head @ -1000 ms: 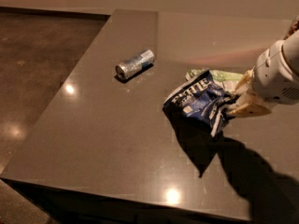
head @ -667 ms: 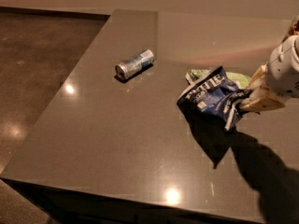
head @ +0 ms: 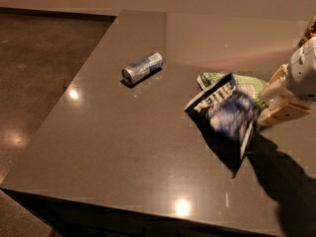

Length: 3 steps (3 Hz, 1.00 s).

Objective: Move blue chip bag near green jalapeno chip bag

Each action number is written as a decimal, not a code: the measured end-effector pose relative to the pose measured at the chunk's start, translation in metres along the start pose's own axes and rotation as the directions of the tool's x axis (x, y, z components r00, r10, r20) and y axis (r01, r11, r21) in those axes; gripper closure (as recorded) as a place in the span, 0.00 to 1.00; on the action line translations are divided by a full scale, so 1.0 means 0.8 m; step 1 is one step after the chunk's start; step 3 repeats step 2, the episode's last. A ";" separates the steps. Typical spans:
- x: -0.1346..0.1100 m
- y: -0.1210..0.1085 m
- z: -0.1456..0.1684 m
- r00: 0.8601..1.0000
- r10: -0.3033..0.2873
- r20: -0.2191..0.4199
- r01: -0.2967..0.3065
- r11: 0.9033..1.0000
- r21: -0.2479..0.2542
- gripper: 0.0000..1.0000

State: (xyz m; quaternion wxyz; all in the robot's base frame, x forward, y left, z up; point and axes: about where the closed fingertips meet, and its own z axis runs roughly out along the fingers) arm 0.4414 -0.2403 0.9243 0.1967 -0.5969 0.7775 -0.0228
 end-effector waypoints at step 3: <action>-0.001 0.001 -0.002 1.000 -0.002 0.000 0.002 1.000 0.004 0.00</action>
Offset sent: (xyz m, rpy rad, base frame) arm -0.0005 0.0003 0.0011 -0.0011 -0.0025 0.0001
